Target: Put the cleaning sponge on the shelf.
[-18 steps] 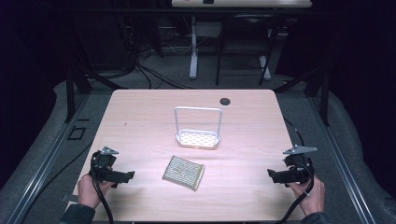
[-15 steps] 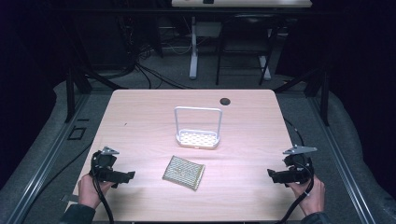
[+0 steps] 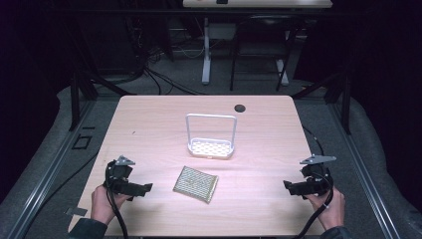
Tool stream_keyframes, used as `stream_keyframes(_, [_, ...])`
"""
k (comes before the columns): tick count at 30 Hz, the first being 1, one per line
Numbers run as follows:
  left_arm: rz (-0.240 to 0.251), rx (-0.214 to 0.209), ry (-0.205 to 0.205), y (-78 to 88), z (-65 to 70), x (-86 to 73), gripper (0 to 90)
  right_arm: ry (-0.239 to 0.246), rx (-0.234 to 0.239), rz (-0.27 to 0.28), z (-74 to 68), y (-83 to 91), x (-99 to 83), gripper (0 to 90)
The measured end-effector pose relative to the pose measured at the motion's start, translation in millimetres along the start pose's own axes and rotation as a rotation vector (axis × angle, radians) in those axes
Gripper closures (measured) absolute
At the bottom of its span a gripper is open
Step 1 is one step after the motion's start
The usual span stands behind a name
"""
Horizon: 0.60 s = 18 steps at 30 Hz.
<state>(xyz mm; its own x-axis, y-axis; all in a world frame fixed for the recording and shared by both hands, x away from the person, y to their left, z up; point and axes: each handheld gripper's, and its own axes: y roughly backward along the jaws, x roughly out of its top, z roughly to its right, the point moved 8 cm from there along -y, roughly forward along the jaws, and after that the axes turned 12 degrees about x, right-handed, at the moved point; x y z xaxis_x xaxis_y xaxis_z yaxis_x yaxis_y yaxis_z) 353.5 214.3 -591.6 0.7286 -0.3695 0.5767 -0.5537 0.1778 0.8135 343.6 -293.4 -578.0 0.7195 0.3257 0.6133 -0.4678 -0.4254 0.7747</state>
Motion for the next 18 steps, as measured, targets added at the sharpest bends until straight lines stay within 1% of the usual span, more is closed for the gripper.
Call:
stream_keyframes(1, [0.004,-0.008,-0.010,-0.8,5.0,2.6,0.0,0.001,0.001,-0.012,-0.3,0.3,-0.4,4.0])
stream_keyframes(2, [0.004,-0.008,-0.010,-0.8,5.0,2.6,0.0,0.000,0.002,-0.007,-0.6,-0.4,-0.2,4.0])
stream_keyframes(3, [0.006,-0.019,-0.019,-1.3,11.8,5.9,0.0,0.000,0.002,-0.008,-0.8,-0.6,-0.2,4.0])
stream_keyframes(4, [0.006,-0.019,-0.019,-1.3,11.8,5.9,0.0,0.000,0.002,-0.008,-0.8,-0.6,-0.2,4.0])
stream_keyframes(5, [0.012,-0.029,-0.039,-2.8,18.8,9.7,0.0,0.004,0.001,-0.005,-0.8,-0.8,0.5,4.0])
stream_keyframes(6, [0.012,-0.029,-0.039,-2.8,18.8,9.7,0.0,0.004,0.000,-0.004,-0.8,-0.6,0.6,4.0])
stream_keyframes(10, [0.011,-0.051,-0.065,-7.9,35.7,16.6,0.0,0.005,0.001,-0.010,-1.1,-0.9,0.7,4.1])
stream_keyframes(11, [0.010,-0.055,-0.074,-9.2,40.0,18.2,0.0,0.005,0.003,-0.011,-1.5,-1.3,0.7,4.1])
stream_keyframes(12, [0.009,-0.063,-0.094,-11.5,48.3,21.2,0.0,0.008,0.001,-0.012,-1.8,-3.0,1.0,4.1])
stream_keyframes(13, [0.009,-0.063,-0.094,-11.5,48.3,21.2,0.0,0.008,0.001,-0.012,-1.8,-3.0,1.0,4.1])
stream_keyframes(15, [0.009,-0.075,-0.109,-13.4,55.9,24.2,0.0,0.013,0.005,-0.024,-2.7,-3.3,1.1,4.2])
stream_keyframes(18, [0.014,-0.085,-0.124,-16.7,66.1,30.0,0.0,0.022,0.007,-0.016,-4.3,-4.8,2.7,4.3])
